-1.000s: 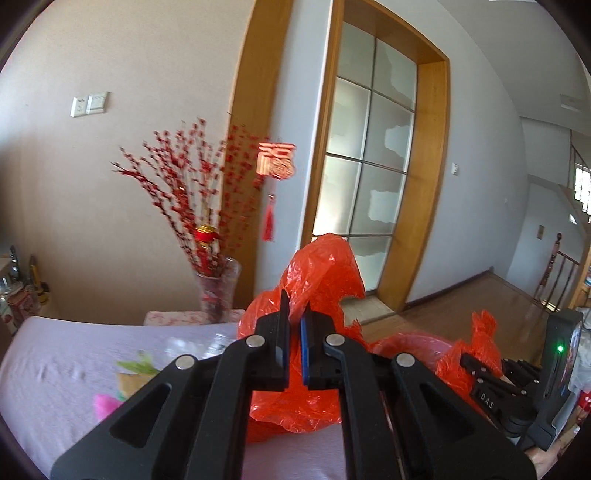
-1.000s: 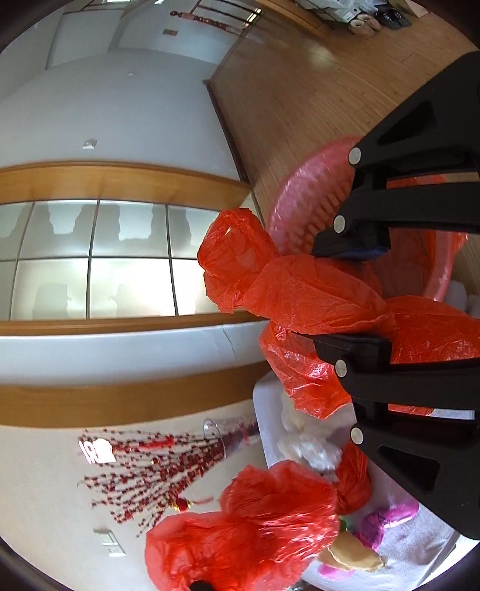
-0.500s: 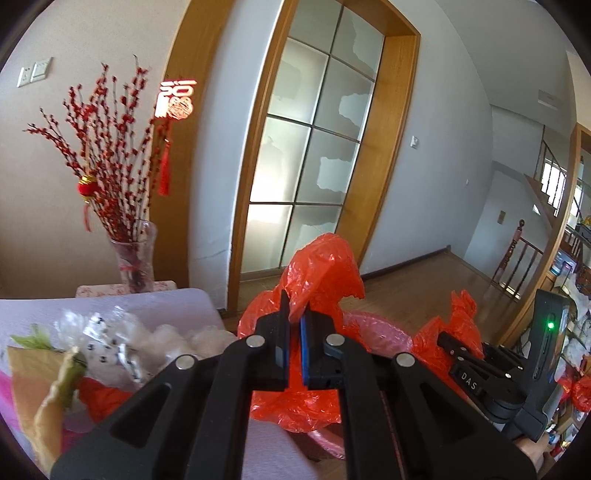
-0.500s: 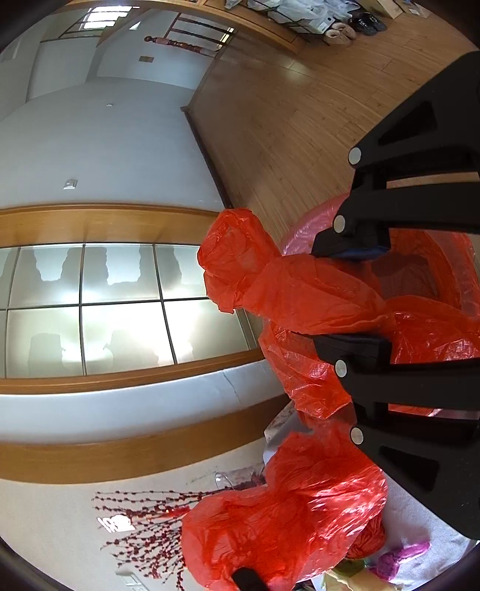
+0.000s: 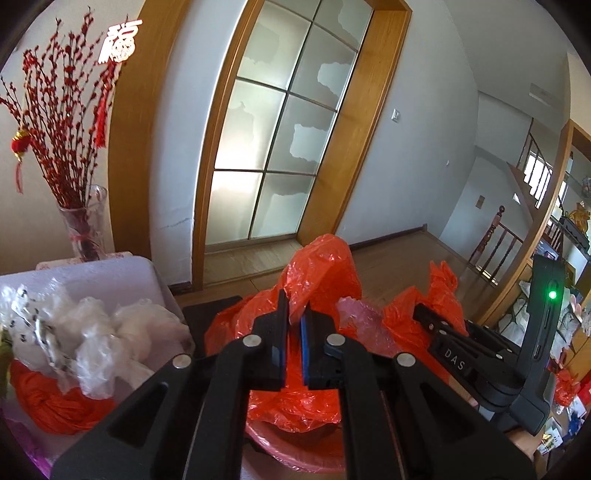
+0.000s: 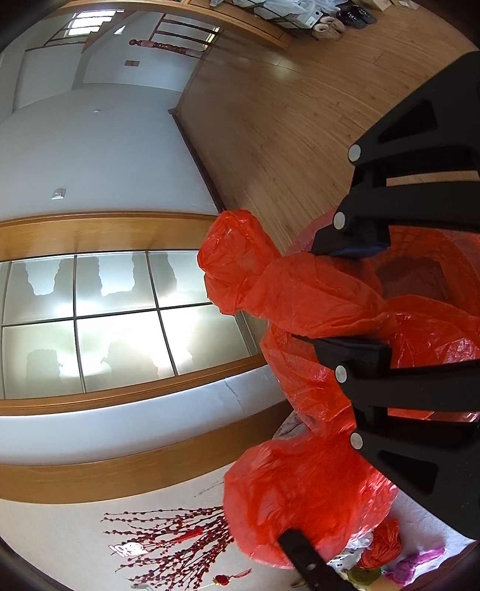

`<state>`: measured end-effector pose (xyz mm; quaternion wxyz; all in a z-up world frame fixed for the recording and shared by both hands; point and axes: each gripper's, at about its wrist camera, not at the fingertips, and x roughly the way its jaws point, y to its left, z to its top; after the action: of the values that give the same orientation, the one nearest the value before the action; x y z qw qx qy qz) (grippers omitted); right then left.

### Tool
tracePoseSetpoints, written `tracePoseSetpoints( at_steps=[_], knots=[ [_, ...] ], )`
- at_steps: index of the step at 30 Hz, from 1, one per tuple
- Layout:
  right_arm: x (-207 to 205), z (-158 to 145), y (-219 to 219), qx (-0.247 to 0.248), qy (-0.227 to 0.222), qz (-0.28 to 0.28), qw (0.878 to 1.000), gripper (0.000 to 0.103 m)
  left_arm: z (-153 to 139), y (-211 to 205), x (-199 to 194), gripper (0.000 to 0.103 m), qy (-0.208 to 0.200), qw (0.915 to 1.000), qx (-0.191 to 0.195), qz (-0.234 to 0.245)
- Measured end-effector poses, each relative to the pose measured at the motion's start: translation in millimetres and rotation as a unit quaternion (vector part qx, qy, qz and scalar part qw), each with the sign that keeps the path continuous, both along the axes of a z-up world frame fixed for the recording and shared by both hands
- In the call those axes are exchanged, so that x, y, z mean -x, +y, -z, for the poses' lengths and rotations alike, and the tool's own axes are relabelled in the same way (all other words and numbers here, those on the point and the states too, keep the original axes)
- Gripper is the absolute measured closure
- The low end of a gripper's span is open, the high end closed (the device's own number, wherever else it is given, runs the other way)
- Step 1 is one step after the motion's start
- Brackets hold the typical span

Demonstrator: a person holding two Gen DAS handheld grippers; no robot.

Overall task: Collect trash
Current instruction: 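Carry the red bag with the left tool over the basket and release it, then grasp the beige paper bag with the left tool and lift it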

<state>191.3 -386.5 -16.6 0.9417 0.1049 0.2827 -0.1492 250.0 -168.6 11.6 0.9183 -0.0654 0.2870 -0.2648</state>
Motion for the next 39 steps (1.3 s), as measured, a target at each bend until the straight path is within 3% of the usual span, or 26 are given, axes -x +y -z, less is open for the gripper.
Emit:
tracePoseSetpoints(
  at_steps=[4,11,14,19,22,27,31,35,37,39],
  knots=[
    [-1.2,3.1,-2.8,-0.001,0.0,-0.004,1.0,0.05,13.9,-4.3,-4.6,0.083,0.01,0.9999,-0.01,0.005],
    [3.0,5.4,-3.6,-0.005,0.001,0.003,1.0,0.049,24.1,7.4,-6.5,0.078,0.021,0.9997,-0.008,0.001],
    [5.5,2.1,-1.6,0.001,-0.004,0.006,1.0,0.047,21.2,13.9,-2.2,0.078,0.016,0.9998,-0.01,-0.004],
    [16.6,-10.0,9.9,0.028,-0.029,0.011,0.999,0.026,9.8,35.4,16.0,0.066,-0.004,0.9992,-0.021,-0.033],
    [24.2,-16.9,20.0,0.032,-0.05,0.001,0.998,0.019,1.4,51.2,32.1,0.065,-0.021,0.9973,-0.042,-0.056],
    [31.1,-24.0,48.5,0.021,-0.061,-0.036,0.997,0.019,-13.0,93.3,62.5,0.057,-0.042,0.9928,-0.058,-0.096],
    [35.7,-27.0,85.5,0.02,-0.057,-0.089,0.994,0.019,-23.3,137.0,90.2,0.055,-0.061,0.9847,-0.076,-0.145],
    [41.4,-25.1,123.0,0.026,-0.053,-0.134,0.989,0.02,-22.3,177.4,110.0,0.052,-0.075,0.9663,-0.126,-0.211],
    [42.3,-20.8,137.3,0.022,-0.046,-0.153,0.987,0.022,-15.8,196.5,113.0,0.052,-0.064,0.9583,-0.147,-0.237],
    [41.2,-15.0,150.9,0.019,-0.036,-0.171,0.984,0.023,-8.5,212.9,110.8,0.052,-0.039,0.9573,-0.149,-0.244]
  ],
)
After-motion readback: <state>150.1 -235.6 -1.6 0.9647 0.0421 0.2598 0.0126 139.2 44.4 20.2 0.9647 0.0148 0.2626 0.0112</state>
